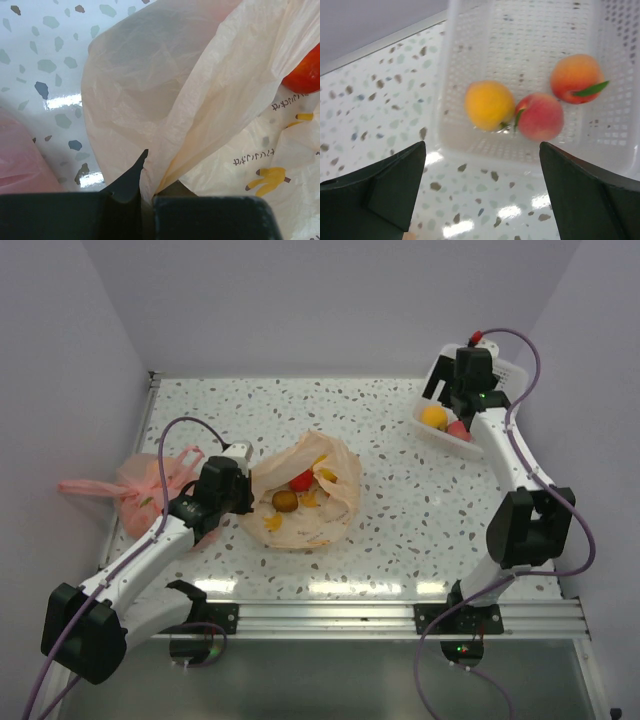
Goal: Untie the knot of the plastic bag and take out the fruit
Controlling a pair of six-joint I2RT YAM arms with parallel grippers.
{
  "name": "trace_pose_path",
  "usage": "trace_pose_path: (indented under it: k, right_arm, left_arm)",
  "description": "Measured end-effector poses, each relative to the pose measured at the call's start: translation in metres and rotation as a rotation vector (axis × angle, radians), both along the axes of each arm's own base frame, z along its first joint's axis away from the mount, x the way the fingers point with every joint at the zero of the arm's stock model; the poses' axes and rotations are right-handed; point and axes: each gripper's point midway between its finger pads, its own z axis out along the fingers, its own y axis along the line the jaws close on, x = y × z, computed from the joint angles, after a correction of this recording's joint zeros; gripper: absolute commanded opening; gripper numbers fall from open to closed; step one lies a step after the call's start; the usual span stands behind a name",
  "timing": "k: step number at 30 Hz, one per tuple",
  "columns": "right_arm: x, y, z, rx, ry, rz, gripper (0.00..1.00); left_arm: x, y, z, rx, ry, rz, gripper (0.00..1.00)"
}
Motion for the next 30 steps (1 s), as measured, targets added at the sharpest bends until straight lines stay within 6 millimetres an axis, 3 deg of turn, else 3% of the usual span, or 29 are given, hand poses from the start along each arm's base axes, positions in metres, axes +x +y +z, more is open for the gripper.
trace_pose_path:
  k: [4,8,10,13,17,20,23,27,30]
  right_arm:
    - [-0.027,0.083,0.034,-0.014,-0.062,0.245,0.98]
    - [-0.078,0.192,0.058,0.001,-0.121,0.566,0.98]
    - [-0.111,0.241,0.061,0.028,-0.137,0.724,0.97]
    - [-0.154,0.298,0.056,0.063,-0.126,0.923,0.96]
    - [-0.208,0.362,0.040,0.080,-0.083,1.155,0.96]
    - [-0.243,0.402,0.015,0.074,-0.026,1.287,0.95]
    - [-0.254,0.423,-0.024,0.075,0.042,1.317,0.93]
    - [-0.244,0.420,-0.091,0.060,0.175,1.204,0.93]
    - [-0.236,0.412,-0.130,0.067,0.233,1.097,0.96]
  left_arm:
    - [0.000,0.000,0.001,-0.002,-0.002,0.000,0.00]
    - [0.000,0.000,0.001,-0.004,-0.003,-0.001,0.00]
    - [0.001,0.000,0.001,-0.004,-0.004,-0.001,0.00]
    - [0.001,-0.001,0.002,-0.006,-0.008,-0.001,0.00]
    - [0.002,-0.001,0.002,-0.008,-0.010,0.000,0.00]
    - [0.003,-0.001,0.003,-0.009,-0.014,0.000,0.00]
    - [0.002,-0.001,0.002,-0.009,-0.014,0.000,0.00]
    - [0.002,-0.001,0.002,-0.009,-0.012,-0.001,0.00]
    - [0.002,-0.002,0.002,-0.011,-0.010,-0.003,0.00]
